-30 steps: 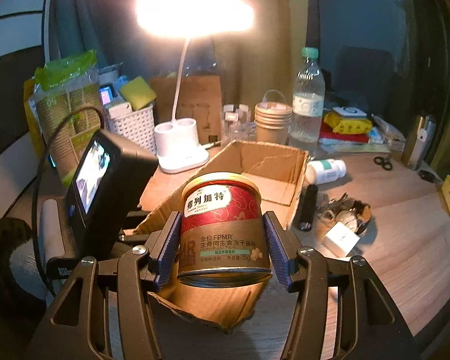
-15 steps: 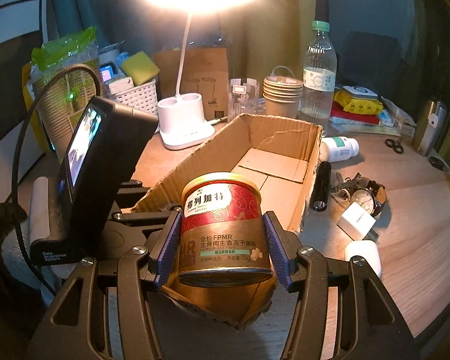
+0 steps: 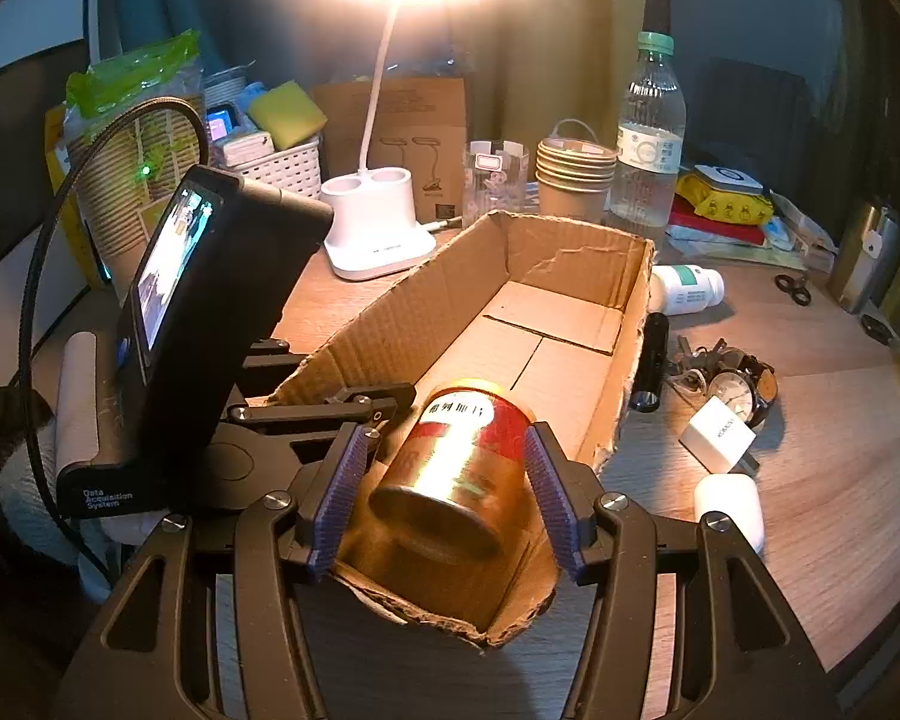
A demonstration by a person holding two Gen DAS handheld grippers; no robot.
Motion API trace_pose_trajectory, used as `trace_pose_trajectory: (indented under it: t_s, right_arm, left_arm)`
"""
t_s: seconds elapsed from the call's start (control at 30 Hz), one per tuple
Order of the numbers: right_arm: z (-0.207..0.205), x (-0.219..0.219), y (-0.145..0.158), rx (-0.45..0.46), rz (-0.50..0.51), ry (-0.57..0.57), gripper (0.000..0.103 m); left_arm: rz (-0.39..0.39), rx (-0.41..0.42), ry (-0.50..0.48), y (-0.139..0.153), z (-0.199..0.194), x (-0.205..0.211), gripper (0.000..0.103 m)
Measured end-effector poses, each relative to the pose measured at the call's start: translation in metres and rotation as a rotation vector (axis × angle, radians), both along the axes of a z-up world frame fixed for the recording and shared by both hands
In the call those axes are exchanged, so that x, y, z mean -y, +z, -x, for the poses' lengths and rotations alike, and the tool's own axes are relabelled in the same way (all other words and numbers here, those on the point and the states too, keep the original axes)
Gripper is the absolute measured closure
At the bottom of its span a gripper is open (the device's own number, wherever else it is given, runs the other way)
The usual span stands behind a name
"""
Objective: Organize rigid objects
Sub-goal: 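Lift the tin can and lower it into the box, open the right gripper, then move the right gripper to the white earbud case and grasp it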
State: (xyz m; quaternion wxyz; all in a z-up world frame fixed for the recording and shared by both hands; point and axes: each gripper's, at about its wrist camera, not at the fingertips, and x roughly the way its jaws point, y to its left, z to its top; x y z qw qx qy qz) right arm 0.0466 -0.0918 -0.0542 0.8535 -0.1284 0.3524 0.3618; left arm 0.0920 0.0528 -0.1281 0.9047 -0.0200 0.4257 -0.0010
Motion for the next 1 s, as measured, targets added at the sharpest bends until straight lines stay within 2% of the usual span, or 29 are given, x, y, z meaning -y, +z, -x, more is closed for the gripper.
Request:
trace_pose_trajectory:
  t_s: [0.67,1.0]
  right_arm:
    - [-0.001,0.027,0.024,0.051,-0.071,-0.045,0.045]
    - [-0.019,0.063,0.034,0.072,-0.107,-0.168,0.044]
  left_arm:
    - [-0.002,0.002,0.0,-0.001,0.0,0.0,0.093]
    - [-0.002,0.002,0.0,-0.001,0.0,0.0,0.093]
